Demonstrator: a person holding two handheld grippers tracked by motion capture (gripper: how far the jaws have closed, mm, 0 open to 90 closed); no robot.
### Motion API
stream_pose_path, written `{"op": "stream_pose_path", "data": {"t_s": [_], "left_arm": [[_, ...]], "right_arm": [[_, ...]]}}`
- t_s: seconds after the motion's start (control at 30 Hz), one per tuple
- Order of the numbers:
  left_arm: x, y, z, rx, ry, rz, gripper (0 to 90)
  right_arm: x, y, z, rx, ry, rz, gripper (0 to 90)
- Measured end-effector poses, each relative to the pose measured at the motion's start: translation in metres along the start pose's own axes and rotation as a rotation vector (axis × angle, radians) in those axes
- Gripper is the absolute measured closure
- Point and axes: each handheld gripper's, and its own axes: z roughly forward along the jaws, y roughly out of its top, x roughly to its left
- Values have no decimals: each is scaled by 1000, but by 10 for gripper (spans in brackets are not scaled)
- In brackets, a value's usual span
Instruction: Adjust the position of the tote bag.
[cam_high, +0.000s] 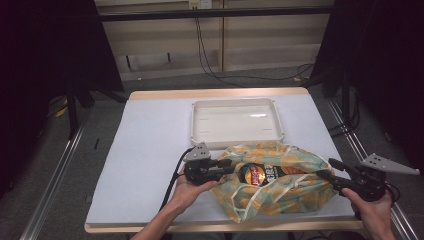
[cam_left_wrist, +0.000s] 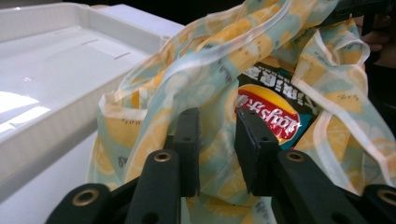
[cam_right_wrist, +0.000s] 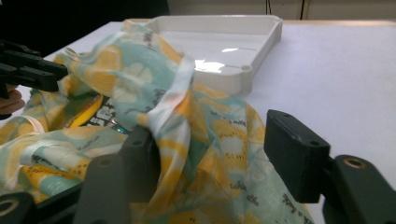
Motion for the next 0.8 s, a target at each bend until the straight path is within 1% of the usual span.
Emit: {"op": "stream_pose_path", "data": {"t_s": [0.03,0.07,0.13,0.17,0.2,0.23,0.27,0.3,0.33,0.37,0.4,0.43,0.47,0.5,0.53,0.57,0.6,0.63,0.67,0.7,0.73,0.77,0.8], "left_arm": [[-1,1,-1,-7,-4,-3,694],[-4,4,-5,-19,1,-7,641],[-8,7,-8,-37,-4,5,640],[-8,7,-8,-37,-4,5,634],[-9,9,-10,-32,3,18,631],[-11,11,-12,-48,-2,17,631],[-11,11,-12,-48,-2,17,628],[-10,12,-12,-44,7,27,628],[-11,12,-11,-40,20,27,613],[-10,11,-10,-38,26,31,613],[-8,11,-9,-30,28,31,610],[-6,11,-7,-36,28,26,606],[-4,11,-6,-34,37,25,600],[1,12,-3,-38,37,23,597],[1,12,-3,-38,37,23,593],[2,12,-1,-43,44,17,595],[4,12,0,-44,42,23,595],[5,12,3,-37,57,29,623],[8,12,6,-31,59,44,632],[13,10,11,-7,74,42,632],[13,10,11,-7,74,42,629],[16,8,15,-5,78,35,608],[21,6,18,-18,70,12,599]], "right_arm": [[0,0,0,0,0,0,372],[1,3,-3,-14,-3,-4,338],[4,5,-5,-21,7,-5,335],[6,7,-5,-23,7,-8,325],[7,8,-5,-28,10,-12,323],[9,10,-5,-31,19,-19,320],[9,10,-5,-31,19,-19,320],[11,12,-5,-34,25,-24,319],[16,16,-4,-36,29,-34,323],[16,16,-4,-36,29,-34,323],[18,18,-3,-39,32,-38,340],[19,19,-2,-42,38,-43,354],[20,22,2,-53,43,-43,512],[20,24,3,-59,56,-53,595],[19,25,5,-66,48,-44,653],[16,26,8,-70,48,-39,744],[16,26,8,-70,48,-39,744],[9,29,14,-73,60,-28,821],[6,29,17,-71,55,-14,839],[2,30,20,-69,55,-19,842],[2,30,20,-69,55,-19,842],[-5,30,28,-52,38,-21,851],[-7,29,30,-45,37,-16,850]]}}
